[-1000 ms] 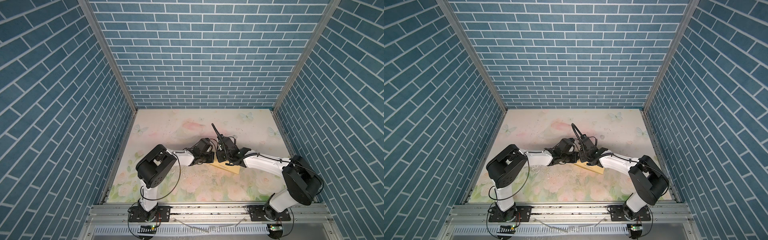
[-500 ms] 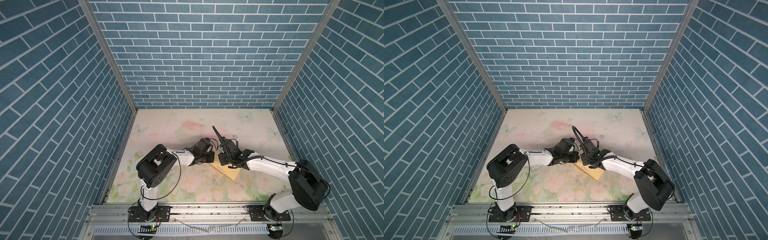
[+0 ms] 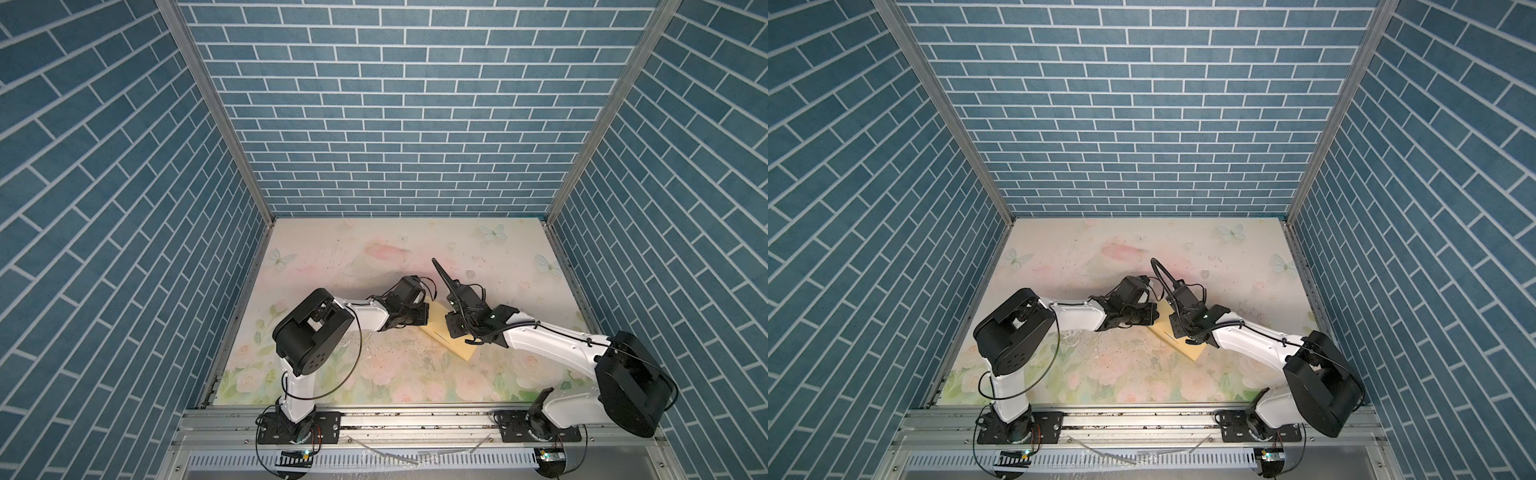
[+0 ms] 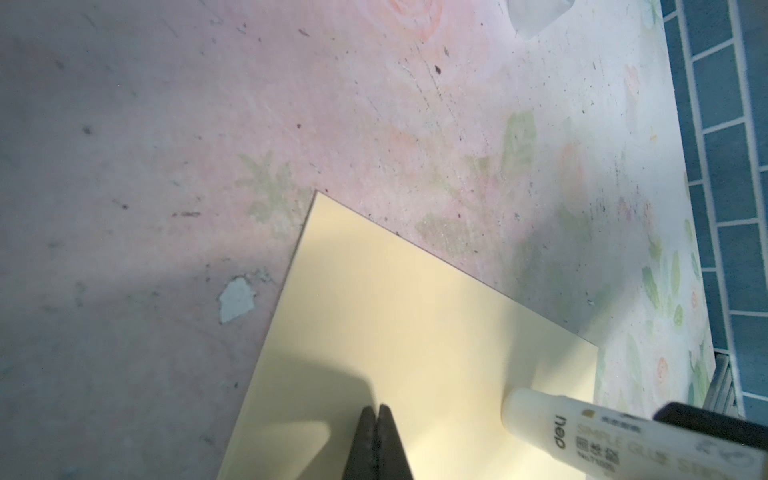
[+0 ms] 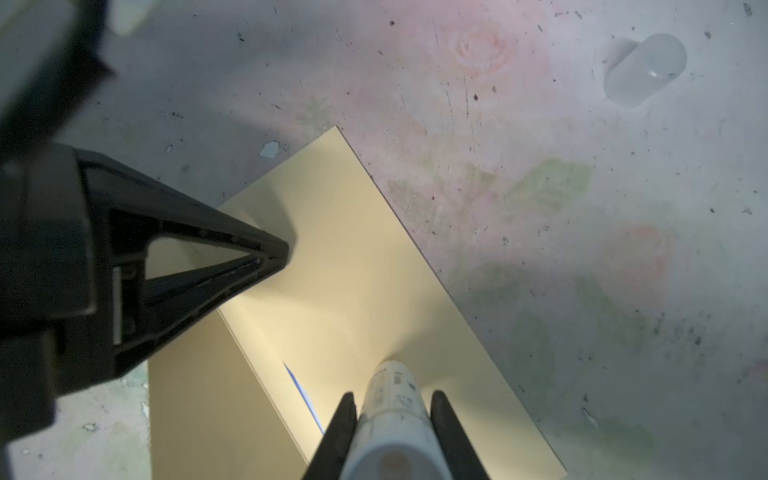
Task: Place the letter into the envelope and seal it
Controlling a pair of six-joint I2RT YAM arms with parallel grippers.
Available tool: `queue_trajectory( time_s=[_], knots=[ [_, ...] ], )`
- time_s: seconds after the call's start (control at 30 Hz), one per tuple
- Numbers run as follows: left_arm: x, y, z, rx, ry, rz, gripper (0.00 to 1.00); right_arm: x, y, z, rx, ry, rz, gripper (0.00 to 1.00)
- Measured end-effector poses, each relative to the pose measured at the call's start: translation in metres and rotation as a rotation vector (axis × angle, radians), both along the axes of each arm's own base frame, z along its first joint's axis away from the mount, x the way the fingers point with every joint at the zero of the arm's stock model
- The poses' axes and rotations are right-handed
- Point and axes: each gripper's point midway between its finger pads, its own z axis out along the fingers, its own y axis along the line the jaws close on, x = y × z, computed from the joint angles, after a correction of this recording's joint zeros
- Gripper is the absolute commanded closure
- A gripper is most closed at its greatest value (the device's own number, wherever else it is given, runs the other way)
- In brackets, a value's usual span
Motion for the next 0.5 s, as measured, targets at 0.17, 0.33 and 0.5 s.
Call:
queue_trajectory(
  time_s=[0.17,0.33,0.5],
  knots=[
    [0.0,0.0,0.0,0.001,0.001,0.0,1.0,-0.009,-0.01,0.006,-0.016,0.017,-0.007,1.0],
    [0.0,0.0,0.0,0.003,0.003,0.0,1.0,-0.006,-0.006,0.038,0.072,-0.064,-0.005,1.0],
    [0.0,0.0,0.0,0.003,0.003,0.0,1.0,0.005,0.012,0.07,0.187,-0.17,0.01,1.0]
  ],
)
